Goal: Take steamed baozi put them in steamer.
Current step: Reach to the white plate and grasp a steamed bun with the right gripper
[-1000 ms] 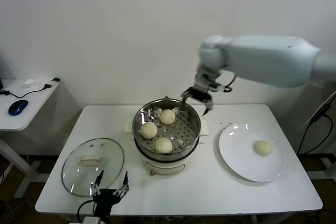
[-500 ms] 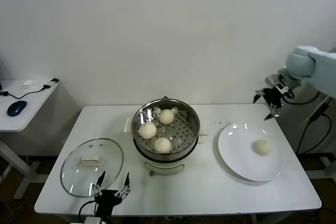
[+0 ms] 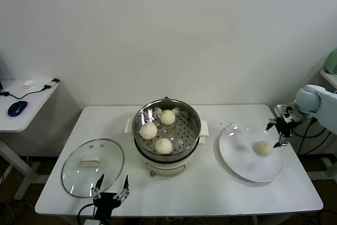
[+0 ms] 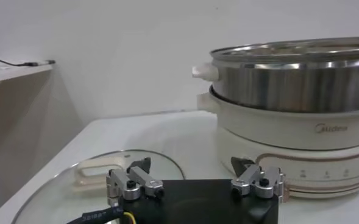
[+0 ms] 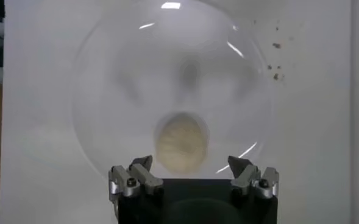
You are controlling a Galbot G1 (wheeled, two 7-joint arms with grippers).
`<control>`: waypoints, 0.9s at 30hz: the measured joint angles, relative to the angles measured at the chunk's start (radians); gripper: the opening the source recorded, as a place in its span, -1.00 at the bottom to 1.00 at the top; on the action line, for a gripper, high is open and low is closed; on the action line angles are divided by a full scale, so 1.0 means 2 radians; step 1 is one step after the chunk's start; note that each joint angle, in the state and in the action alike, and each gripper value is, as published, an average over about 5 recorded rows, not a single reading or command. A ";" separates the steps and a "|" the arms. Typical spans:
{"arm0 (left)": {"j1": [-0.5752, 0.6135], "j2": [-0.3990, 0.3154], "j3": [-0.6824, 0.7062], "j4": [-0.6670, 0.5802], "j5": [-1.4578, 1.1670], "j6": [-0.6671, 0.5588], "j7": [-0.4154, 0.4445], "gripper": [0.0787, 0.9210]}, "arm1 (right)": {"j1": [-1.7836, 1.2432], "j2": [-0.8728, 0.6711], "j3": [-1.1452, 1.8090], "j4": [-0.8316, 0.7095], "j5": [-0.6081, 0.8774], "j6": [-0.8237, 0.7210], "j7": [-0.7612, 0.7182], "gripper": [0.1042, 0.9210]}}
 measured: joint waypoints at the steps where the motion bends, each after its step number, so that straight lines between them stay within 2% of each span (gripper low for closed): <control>1: 0.001 0.000 -0.001 0.000 0.000 0.000 0.000 0.77 | -0.008 0.003 0.007 -0.005 -0.003 0.000 0.001 0.76; 18: 0.003 -0.002 -0.003 0.004 -0.003 -0.003 -0.002 0.77 | -0.084 0.057 0.068 -0.074 -0.041 -0.001 0.013 0.75; 27: 0.004 -0.002 -0.002 0.002 -0.003 -0.002 -0.002 0.77 | -0.080 0.062 0.065 -0.079 -0.043 -0.005 0.002 0.35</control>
